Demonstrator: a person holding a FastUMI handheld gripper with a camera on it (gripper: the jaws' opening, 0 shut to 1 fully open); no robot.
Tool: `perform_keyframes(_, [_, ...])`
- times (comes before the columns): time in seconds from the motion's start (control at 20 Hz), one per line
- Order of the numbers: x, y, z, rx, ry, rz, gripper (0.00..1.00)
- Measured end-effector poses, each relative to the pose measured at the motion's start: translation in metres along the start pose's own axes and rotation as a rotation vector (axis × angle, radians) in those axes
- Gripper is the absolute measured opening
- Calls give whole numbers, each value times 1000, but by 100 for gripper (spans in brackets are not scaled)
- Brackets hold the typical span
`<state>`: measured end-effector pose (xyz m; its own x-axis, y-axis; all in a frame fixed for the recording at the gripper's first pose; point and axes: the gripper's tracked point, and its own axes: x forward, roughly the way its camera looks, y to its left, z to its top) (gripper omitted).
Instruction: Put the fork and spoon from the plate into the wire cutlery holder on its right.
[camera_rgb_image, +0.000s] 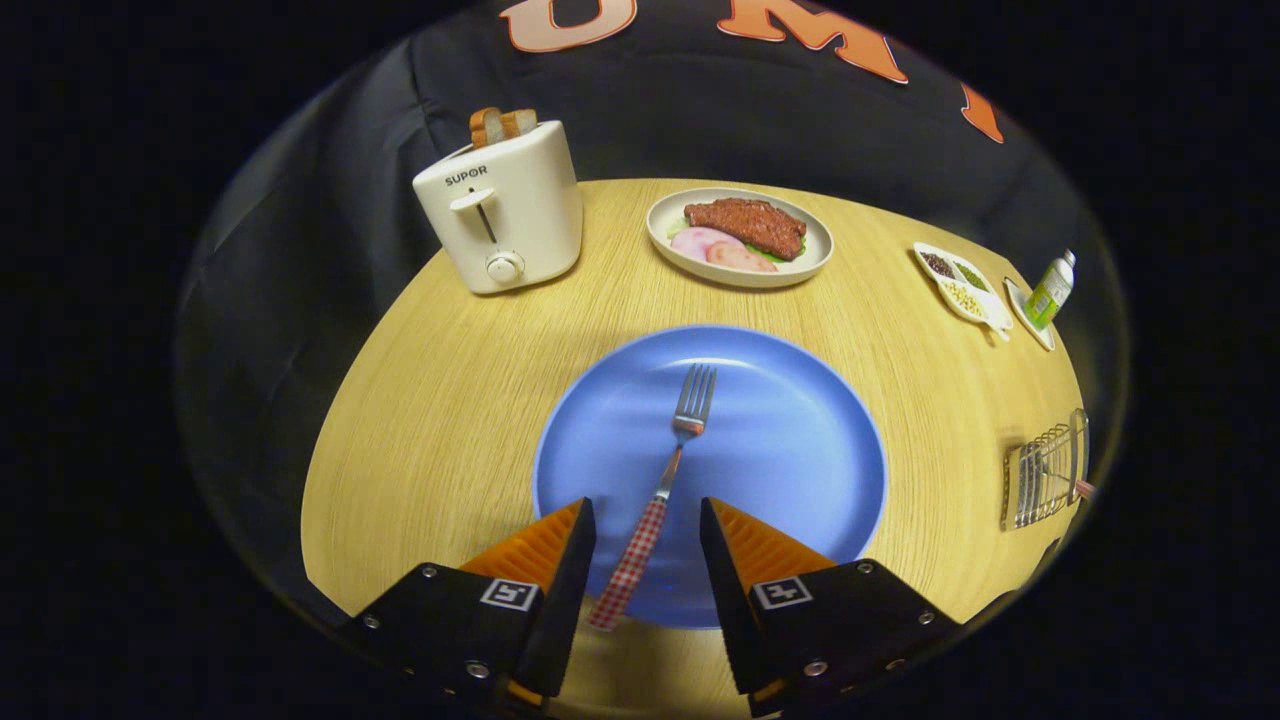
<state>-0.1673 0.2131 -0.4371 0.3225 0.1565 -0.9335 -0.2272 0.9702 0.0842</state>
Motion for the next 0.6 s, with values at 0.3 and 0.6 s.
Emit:
perform_keyframes(0.3, [5,-12,-5,31,9,-16,26])
perform_keyframes(0.6, [-7,-17,3,-6,-32,26,8])
